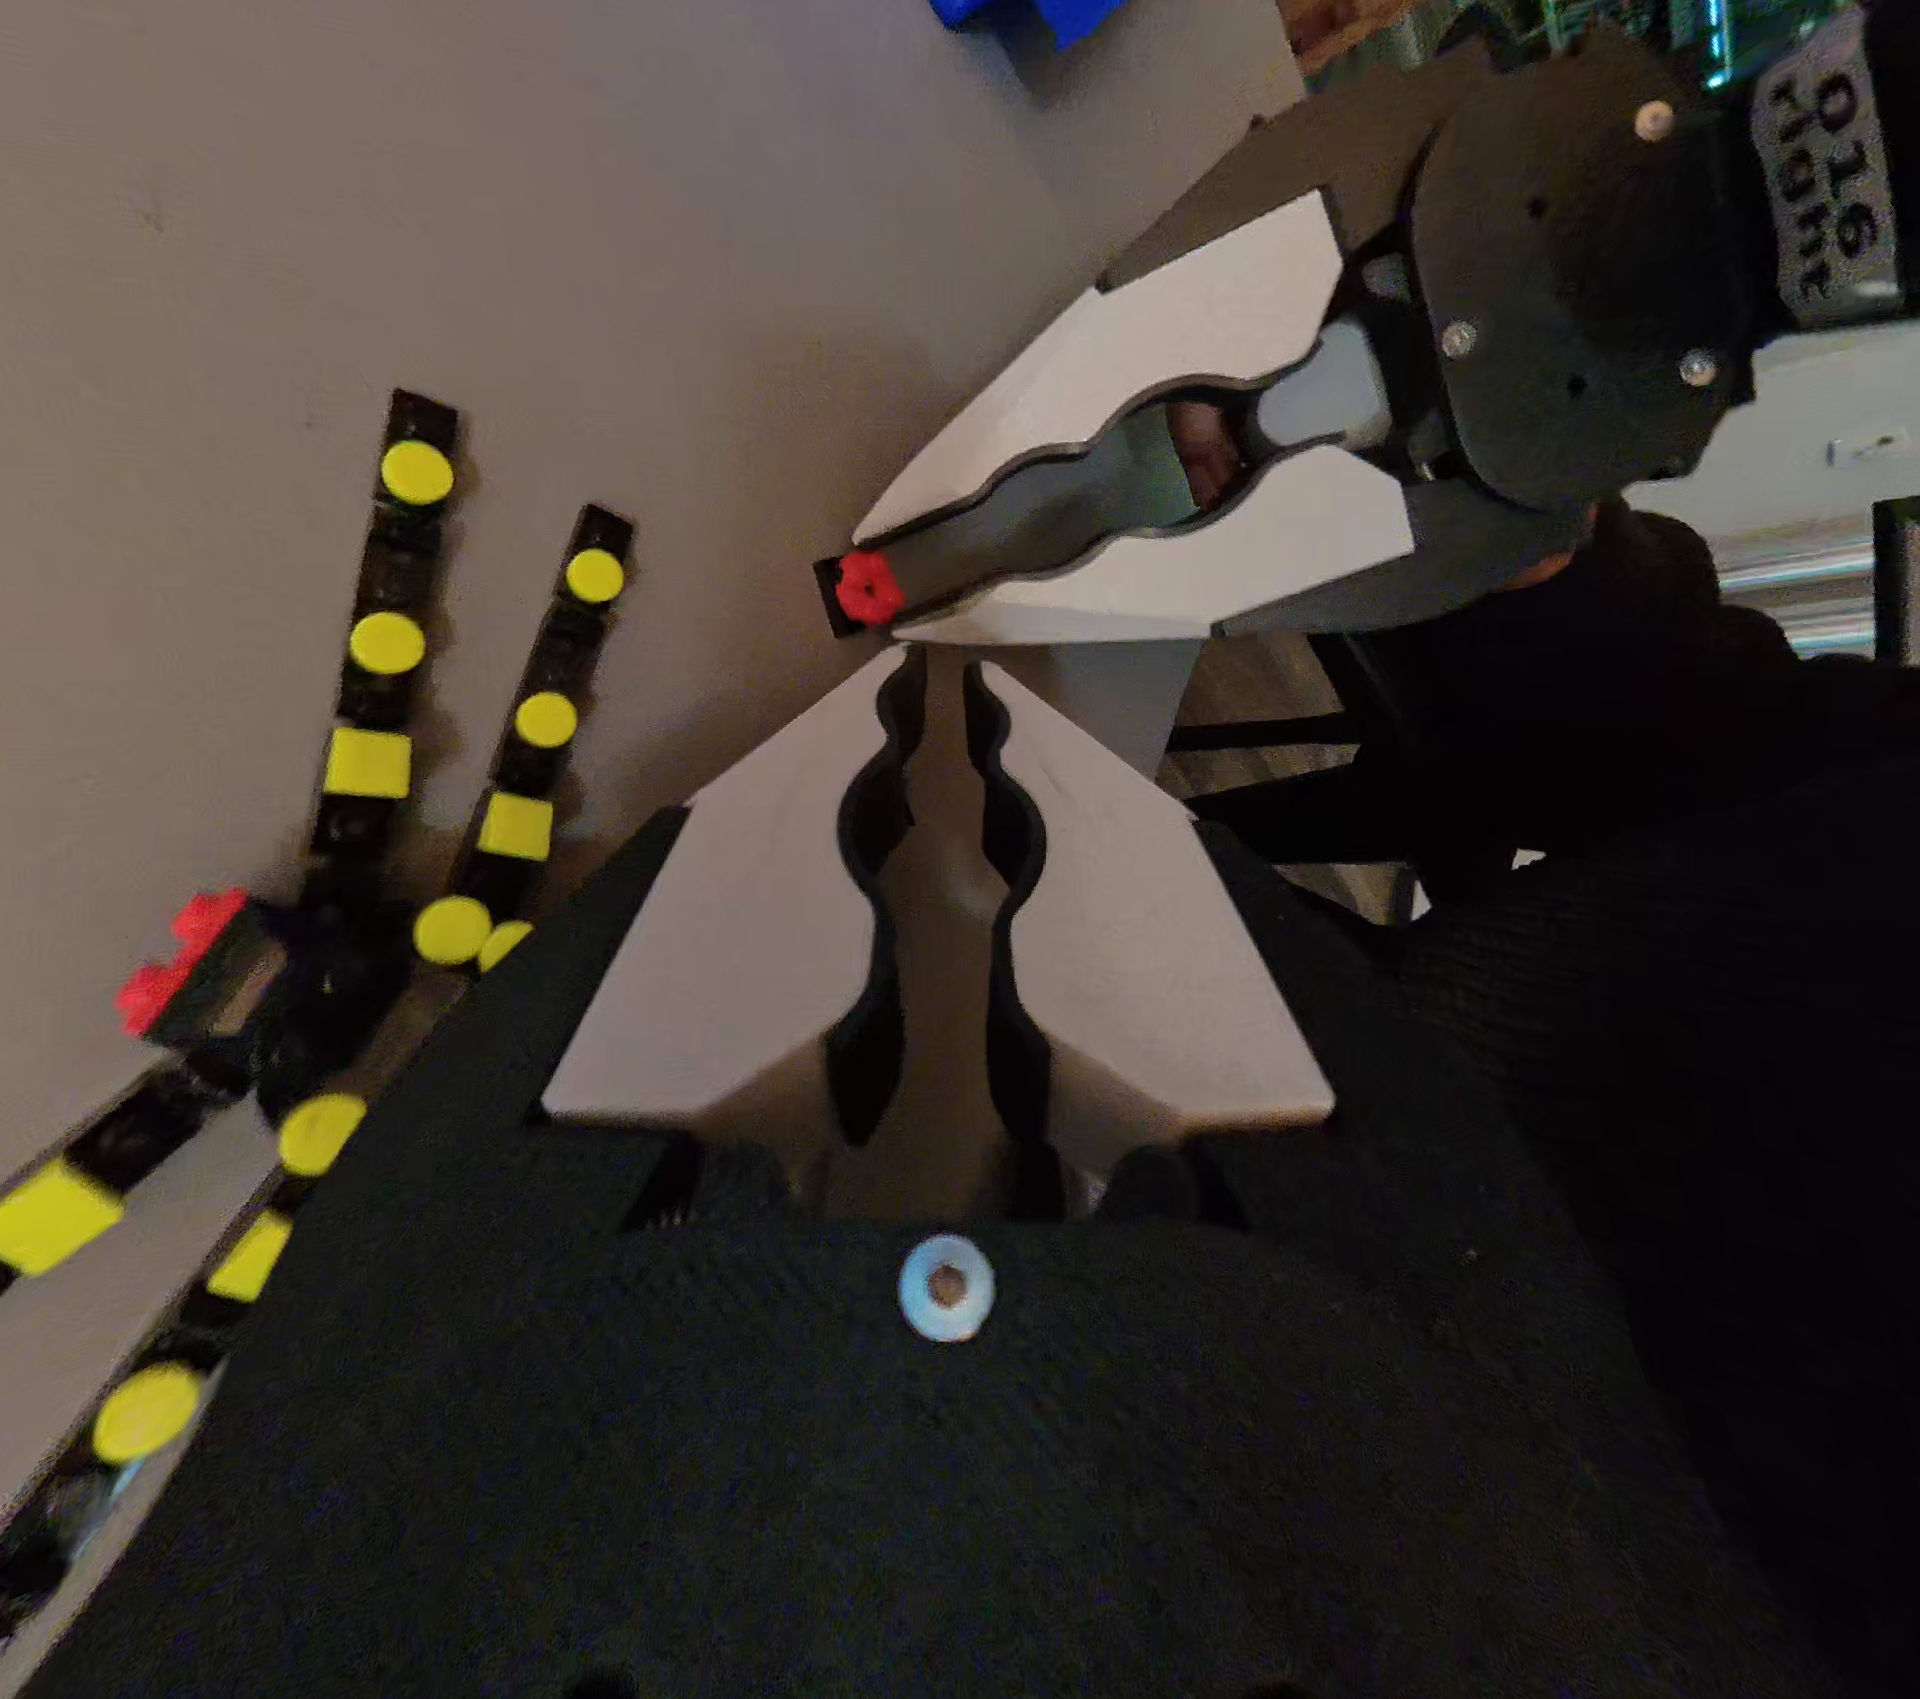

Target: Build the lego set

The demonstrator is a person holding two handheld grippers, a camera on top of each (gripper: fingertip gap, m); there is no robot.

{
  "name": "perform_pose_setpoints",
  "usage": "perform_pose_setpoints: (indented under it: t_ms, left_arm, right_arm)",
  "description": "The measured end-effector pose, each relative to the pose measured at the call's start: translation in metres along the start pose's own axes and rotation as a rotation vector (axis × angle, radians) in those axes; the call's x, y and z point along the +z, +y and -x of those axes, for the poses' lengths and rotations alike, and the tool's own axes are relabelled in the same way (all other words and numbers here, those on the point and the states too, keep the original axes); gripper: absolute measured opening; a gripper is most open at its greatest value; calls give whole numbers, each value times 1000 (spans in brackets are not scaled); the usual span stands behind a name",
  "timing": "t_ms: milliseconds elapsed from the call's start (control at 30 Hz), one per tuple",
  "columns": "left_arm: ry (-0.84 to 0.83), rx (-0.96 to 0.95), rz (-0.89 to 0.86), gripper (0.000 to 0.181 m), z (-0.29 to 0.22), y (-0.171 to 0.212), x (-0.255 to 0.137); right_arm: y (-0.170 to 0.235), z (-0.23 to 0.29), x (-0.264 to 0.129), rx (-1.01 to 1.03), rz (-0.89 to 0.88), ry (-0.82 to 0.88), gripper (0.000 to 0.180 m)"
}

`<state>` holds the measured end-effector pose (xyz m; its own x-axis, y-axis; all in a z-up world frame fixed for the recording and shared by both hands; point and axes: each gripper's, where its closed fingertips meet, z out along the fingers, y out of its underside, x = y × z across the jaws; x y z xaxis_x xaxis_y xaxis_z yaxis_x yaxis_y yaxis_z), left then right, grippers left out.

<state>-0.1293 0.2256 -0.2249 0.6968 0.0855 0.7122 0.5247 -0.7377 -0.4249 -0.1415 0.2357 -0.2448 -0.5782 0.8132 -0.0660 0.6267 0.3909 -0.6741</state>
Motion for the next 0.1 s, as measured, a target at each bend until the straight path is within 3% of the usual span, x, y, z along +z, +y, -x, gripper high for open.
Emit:
perform_pose_setpoints:
  t_ms: [100]
  left_arm:
    - [-42, -8, 32, 4, 5, -2, 5]
  right_arm:
    - [1, 0, 0, -26, 6, 10, 13]
